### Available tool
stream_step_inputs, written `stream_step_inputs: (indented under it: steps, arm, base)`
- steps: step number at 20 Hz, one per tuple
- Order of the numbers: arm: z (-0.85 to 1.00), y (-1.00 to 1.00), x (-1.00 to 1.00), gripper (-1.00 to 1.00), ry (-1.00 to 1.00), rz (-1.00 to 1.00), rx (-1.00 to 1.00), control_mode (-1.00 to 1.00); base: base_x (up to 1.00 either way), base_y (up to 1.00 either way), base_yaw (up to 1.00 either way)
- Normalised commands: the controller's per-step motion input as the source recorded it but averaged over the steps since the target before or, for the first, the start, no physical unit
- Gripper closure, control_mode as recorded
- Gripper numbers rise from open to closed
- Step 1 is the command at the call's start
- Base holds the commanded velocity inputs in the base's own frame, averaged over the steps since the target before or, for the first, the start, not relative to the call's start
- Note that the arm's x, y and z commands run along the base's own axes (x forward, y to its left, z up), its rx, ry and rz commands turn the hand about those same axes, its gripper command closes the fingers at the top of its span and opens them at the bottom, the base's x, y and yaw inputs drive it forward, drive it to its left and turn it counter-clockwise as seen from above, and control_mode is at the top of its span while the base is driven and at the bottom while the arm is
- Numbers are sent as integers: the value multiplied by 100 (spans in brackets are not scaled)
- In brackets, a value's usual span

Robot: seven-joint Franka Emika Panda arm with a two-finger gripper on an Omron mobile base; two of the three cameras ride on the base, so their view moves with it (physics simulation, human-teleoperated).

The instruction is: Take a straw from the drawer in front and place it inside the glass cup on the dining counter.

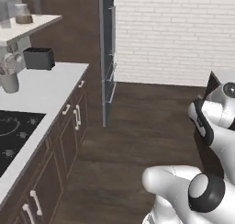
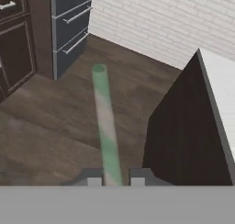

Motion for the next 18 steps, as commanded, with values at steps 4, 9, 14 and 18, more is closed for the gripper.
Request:
stream_step_inputs:
  steps: [4,9,14,18]
  arm:
    - [0,0,0,100,0,0,0,100]
    - [0,0,0,100,0,0,0,100]
    - [0,0,0,100,0,0,0,100]
    - [0,0,0,100,0,0,0,100]
  base:
    - [100,20,-44]
    - [100,25,-45]
    - [100,31,-45]
    - [100,42,-42]
